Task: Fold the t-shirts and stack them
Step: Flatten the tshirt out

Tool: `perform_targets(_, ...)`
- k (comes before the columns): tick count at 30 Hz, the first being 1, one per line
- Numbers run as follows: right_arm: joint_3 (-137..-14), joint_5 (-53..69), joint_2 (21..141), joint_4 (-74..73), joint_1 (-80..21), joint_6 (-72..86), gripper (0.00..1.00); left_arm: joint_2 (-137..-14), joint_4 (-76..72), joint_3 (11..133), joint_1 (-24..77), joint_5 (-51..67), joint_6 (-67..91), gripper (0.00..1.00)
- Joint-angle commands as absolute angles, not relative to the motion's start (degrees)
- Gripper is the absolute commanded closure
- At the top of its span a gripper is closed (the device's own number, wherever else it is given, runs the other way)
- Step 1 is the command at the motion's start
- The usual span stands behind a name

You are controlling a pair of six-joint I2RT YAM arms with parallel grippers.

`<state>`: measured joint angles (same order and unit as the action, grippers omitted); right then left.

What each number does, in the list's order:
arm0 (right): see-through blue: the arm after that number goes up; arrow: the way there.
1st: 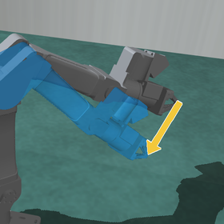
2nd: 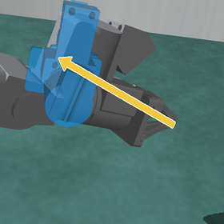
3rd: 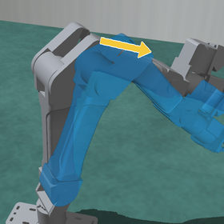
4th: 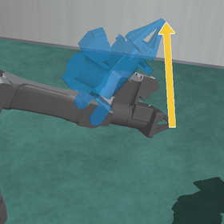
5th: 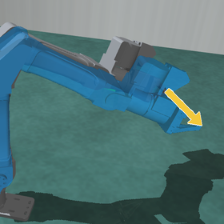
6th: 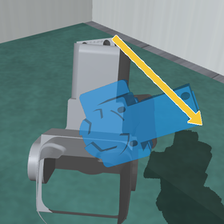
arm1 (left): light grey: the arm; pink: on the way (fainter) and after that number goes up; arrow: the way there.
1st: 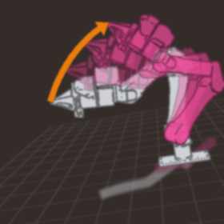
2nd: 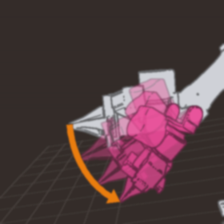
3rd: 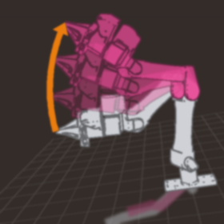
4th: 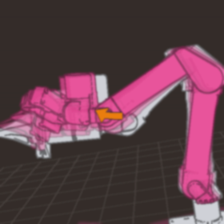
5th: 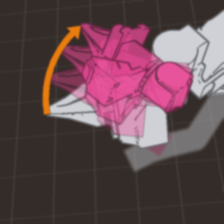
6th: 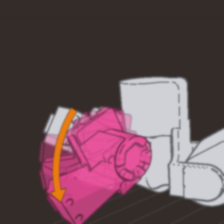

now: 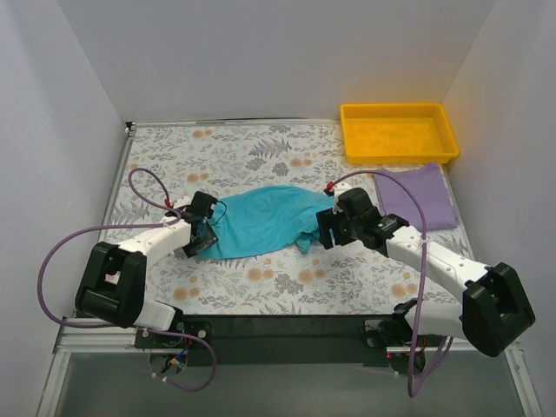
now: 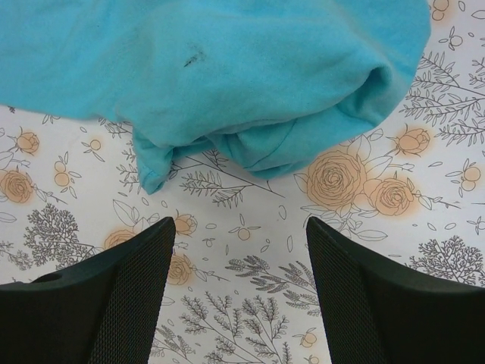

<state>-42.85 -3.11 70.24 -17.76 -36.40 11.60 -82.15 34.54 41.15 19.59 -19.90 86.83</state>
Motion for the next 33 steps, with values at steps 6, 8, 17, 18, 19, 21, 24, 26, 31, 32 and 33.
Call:
perform_targets(6, -43.7, -7.0, 72.2, -14.1, -36.3, 11.4, 0.35, -84.6, 36.7, 39.1, 20.9, -14.8, 88.9, 1.00)
perform_targets(8, -43.2, -7.5, 72.9, -13.1, -36.0, 11.5, 0.35, -82.5, 38.5, 41.1, 21.0, -16.3, 88.1, 1.00)
perform_targets(17, -40.3, 4.1, 78.2, -1.3, -31.6, 12.8, 0.36, -74.6, 46.9, 54.0, 19.5, -20.0, 84.0, 1.00)
perform_targets(18, -40.1, 5.0, 78.9, 1.0, -31.3, 13.2, 0.36, -74.2, 47.6, 54.7, 19.3, -20.0, 83.7, 1.00)
perform_targets(19, -39.8, 5.8, 79.7, 1.8, -30.9, 13.4, 0.36, -73.9, 47.8, 56.1, 19.0, -19.9, 83.4, 1.00)
perform_targets(21, -39.6, 7.9, 82.0, 4.6, -29.8, 13.8, 0.36, -73.5, 48.2, 57.1, 18.2, -19.3, 82.3, 1.00)
perform_targets(24, -40.2, 9.8, 84.6, 6.2, -28.3, 13.2, 0.42, -72.5, 48.0, 59.0, 15.9, -18.4, 80.1, 1.00)
perform_targets(26, -42.4, 11.0, 85.4, 5.4, -26.8, 11.7, 0.66, -72.2, 48.0, 61.3, 13.6, -18.4, 78.8, 1.00)
perform_targets(31, -51.0, 1.3, 81.9, -5.9, -22.7, 7.6, 0.99, -73.4, 48.4, 69.9, 6.9, -17.8, 73.8, 1.00)
perform_targets(32, -52.7, -3.8, 80.2, -10.0, -22.3, 6.5, 0.99, -73.6, 48.3, 71.5, 6.2, -17.9, 73.2, 1.00)
perform_targets(33, -56.6, -6.0, 79.4, -11.8, -22.0, 4.4, 0.99, -74.3, 48.4, 75.1, 5.7, -18.2, 72.7, 1.00)
